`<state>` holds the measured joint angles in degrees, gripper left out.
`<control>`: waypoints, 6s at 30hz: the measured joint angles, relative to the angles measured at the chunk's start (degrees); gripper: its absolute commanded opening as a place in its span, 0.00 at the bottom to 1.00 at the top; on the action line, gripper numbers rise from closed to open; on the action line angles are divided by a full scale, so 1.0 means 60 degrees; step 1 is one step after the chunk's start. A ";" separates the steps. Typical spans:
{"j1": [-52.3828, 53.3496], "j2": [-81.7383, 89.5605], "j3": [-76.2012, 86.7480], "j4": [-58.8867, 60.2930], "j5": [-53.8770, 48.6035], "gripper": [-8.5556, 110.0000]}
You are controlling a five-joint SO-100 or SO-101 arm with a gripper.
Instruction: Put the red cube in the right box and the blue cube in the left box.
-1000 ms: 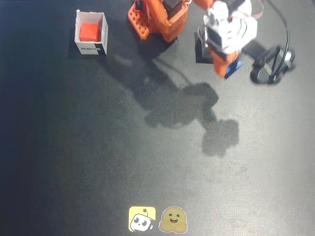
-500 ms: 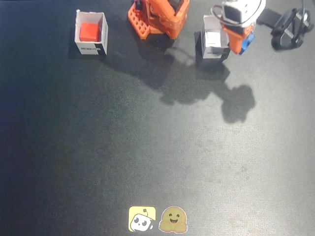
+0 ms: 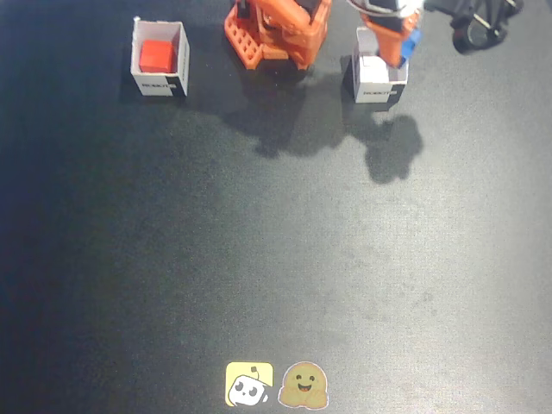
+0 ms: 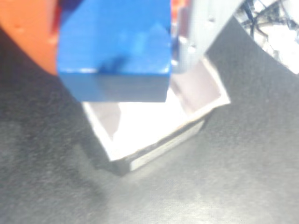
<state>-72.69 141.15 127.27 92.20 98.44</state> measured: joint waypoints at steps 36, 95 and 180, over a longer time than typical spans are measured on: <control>-0.0146 0.0381 0.2051 -0.1450 0.0073 0.17; 0.5464 -0.1406 0.0073 -0.2109 0.1099 0.07; 1.2261 0.5918 0.6255 -0.3208 -0.3413 0.08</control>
<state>0.88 176.66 164.79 72.95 77.96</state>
